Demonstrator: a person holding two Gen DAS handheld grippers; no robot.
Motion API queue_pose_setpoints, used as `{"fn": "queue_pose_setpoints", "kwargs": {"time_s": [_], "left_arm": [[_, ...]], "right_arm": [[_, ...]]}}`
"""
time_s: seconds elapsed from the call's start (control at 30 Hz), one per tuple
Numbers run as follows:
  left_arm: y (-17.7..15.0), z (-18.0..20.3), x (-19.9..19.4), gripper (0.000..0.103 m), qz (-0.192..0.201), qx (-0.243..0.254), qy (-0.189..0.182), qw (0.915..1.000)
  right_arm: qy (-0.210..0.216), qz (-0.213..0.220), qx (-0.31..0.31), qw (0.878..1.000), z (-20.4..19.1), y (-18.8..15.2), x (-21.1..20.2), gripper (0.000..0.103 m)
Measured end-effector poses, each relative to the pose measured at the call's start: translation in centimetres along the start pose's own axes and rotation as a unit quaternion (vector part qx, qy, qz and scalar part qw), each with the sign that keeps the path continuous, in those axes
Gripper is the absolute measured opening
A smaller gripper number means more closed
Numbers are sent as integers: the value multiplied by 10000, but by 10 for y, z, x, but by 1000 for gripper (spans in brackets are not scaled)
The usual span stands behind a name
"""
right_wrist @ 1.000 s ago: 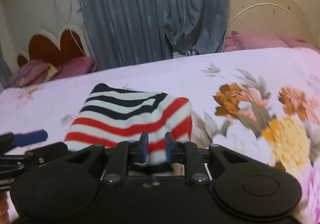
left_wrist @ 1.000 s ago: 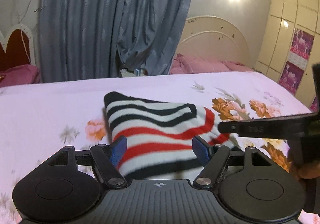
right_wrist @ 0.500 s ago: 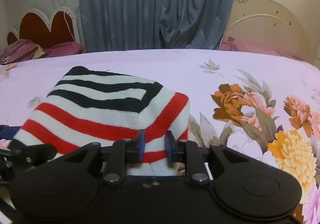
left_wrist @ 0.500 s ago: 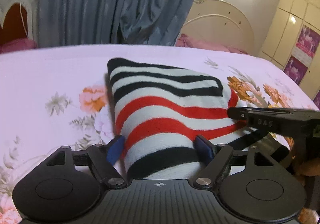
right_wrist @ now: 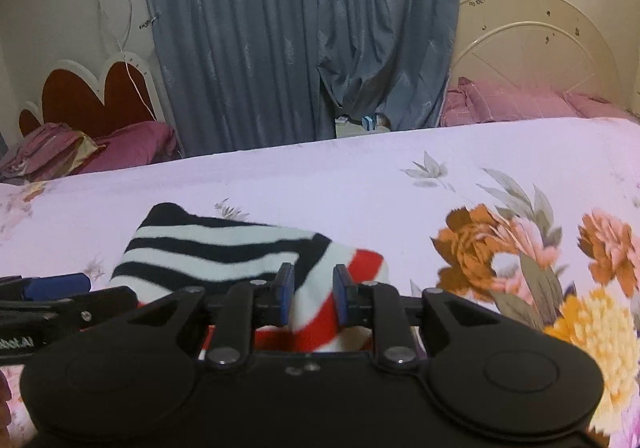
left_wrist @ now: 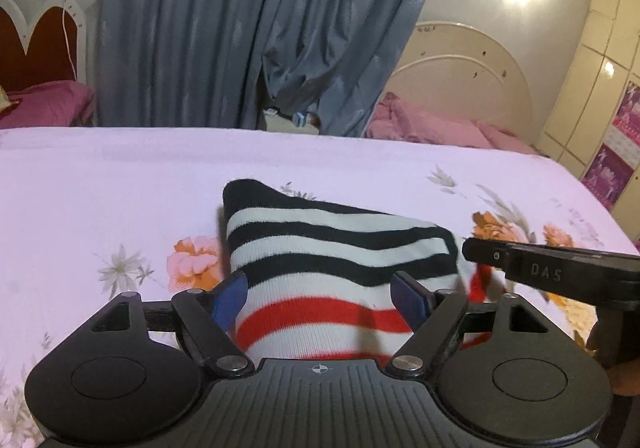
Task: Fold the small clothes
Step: 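Press the folded bundle flat with both tools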
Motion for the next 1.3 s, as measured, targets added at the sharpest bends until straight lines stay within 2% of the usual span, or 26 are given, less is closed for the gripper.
{"fn": "queue_pose_setpoints", "kwargs": {"time_s": [0.27,0.37,0.67,1.0,1.3], "left_arm": [[2,2,35,78,-233,49,233,9994],[-2,-5,44,78,-410,-134,147,9990],[-11,-11,60,79,-541,-332,33,9980],[-8,2,45,80,-365,-5,376,9986],[-26,7,5,80,-240,296,218,9990]], "right_arm": [[-244,-214,-194,9993,8,-1,33,22],[-340,-242,-211,9989,13,-6,39,23],[-390,-265,-55,9989,26,-18,51,19],[-480,-292,-241,9981,14,-10,37,22],[-89,-15,-299,9995,-2,-24,-16,23]]}}
Point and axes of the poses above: each gripper's, at about its wrist camera, not at the fingertips, and x roughly the way its jaws point, z to its right, y to its top, the point moved 1 cm from there along x, roughly the way its jaws point, and after that the axes turned 9 degrees about y, right-handed, at the moved point
